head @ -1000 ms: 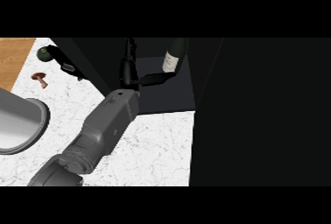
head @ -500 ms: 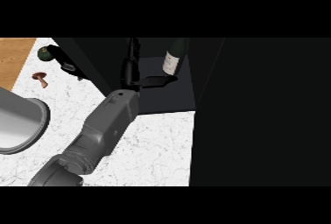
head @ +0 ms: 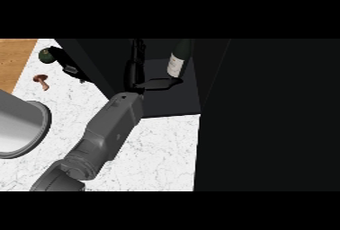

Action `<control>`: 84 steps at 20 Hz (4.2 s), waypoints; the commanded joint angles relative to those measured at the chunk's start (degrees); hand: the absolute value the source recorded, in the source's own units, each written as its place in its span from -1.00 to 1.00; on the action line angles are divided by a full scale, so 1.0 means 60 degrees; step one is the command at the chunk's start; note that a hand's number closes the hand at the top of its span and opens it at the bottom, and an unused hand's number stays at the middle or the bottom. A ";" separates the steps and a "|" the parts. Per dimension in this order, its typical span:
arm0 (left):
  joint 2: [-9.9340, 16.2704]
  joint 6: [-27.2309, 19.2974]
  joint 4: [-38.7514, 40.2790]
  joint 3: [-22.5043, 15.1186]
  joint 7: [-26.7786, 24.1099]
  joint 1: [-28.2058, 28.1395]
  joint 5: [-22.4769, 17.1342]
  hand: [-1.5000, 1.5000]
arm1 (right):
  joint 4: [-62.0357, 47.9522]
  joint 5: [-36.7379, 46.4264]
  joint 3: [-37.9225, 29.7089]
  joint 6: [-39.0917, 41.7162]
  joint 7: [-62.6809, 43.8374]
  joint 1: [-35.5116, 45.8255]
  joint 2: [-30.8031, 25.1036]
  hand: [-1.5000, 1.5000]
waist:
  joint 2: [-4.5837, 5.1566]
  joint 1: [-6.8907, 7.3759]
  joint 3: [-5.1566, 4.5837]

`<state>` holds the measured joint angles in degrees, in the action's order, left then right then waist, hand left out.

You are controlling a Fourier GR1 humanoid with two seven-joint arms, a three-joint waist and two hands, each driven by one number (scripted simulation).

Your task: Pick up the wine, place it into the cabinet and close the cabinet

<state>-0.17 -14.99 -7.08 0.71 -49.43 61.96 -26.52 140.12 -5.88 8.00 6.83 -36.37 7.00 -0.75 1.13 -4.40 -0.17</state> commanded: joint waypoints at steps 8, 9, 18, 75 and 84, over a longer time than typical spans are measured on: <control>0.0027 0.0242 -0.0960 -0.1169 0.0031 -0.1203 -0.1512 -1.00 | 0.0543 0.0053 0.0374 -0.0213 -0.0273 -0.0244 0.0114 -1.00 | -0.0187 0.0105 0.0019; 0.0027 0.0344 -0.1016 -0.1425 0.0027 -0.1551 -0.1566 -1.00 | 0.0097 -0.0170 -0.0066 -0.0203 -0.0272 0.0145 -0.0003 -1.00 | -0.0168 0.0163 0.0020; 0.0028 -0.1425 -0.4752 -0.4564 0.0511 -0.3847 -0.2871 -1.00 | 0.0978 0.0780 0.0616 -0.0358 -0.0031 -0.0941 0.0120 -1.00 | -0.0242 0.0547 0.0027; 0.5967 -0.1182 -1.8343 -0.3895 0.2598 -1.3026 -0.2586 -1.00 | 0.1180 -0.0788 0.3888 0.0985 -0.2028 -0.1548 0.0125 1.00 | -0.0208 0.0790 0.0006; 0.6851 0.0105 -1.8717 -0.2150 0.2795 -1.4282 -0.3493 -1.00 | 0.1036 0.1025 0.6770 -0.0595 -0.1766 -0.1272 0.0125 1.00 | -0.0247 0.0765 0.0013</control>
<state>39.60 -17.62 -120.22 -17.40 -33.52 -23.12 -44.46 141.47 -3.39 39.99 7.39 -45.02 -2.71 -0.05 -0.38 0.32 -0.07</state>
